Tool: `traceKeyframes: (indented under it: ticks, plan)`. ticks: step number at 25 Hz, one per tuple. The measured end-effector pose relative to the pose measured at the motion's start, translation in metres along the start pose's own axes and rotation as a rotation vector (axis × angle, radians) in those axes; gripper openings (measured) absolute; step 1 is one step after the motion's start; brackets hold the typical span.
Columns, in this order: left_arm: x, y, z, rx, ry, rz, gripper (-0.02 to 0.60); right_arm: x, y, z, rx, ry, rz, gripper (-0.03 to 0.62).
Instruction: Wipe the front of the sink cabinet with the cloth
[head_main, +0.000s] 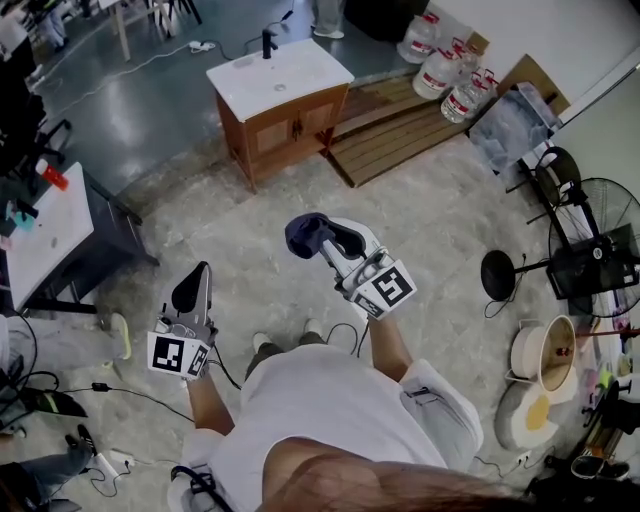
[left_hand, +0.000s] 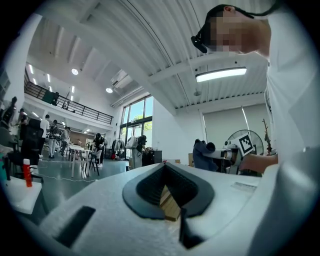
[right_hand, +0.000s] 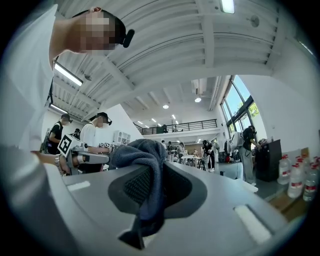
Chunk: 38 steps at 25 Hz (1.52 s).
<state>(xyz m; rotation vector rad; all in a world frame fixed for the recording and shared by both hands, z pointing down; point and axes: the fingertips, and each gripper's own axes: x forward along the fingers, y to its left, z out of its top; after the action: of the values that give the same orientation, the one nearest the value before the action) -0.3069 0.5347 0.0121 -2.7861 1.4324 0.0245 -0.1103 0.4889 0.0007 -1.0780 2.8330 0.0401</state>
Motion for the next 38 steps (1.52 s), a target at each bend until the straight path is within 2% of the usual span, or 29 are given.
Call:
traceKeyframes:
  ticks: [5, 9, 20, 25, 32, 38]
  plan:
    - [-0.004, 0.004, -0.003, -0.010, 0.006, 0.012, 0.003, -0.006, -0.002, -0.005, 0.002, 0.009, -0.017, 0.063]
    - [0.010, -0.004, -0.007, -0.014, 0.012, 0.004, 0.003, -0.020, -0.020, -0.011, 0.019, 0.008, -0.049, 0.064]
    - [0.104, -0.065, -0.016, -0.003, 0.018, -0.035, 0.003, -0.090, -0.123, -0.012, 0.019, -0.005, -0.132, 0.066]
    - [0.144, -0.080, -0.026, 0.000, 0.049, -0.056, 0.003, -0.105, -0.162, -0.019, 0.041, -0.017, -0.155, 0.066]
    - [0.201, -0.049, -0.042, 0.000, 0.073, -0.071, 0.003, -0.075, -0.211, -0.049, 0.083, 0.008, -0.163, 0.067]
    - [0.281, 0.021, -0.070, -0.033, 0.090, -0.068, 0.003, 0.002, -0.280, -0.073, 0.076, 0.052, -0.151, 0.066]
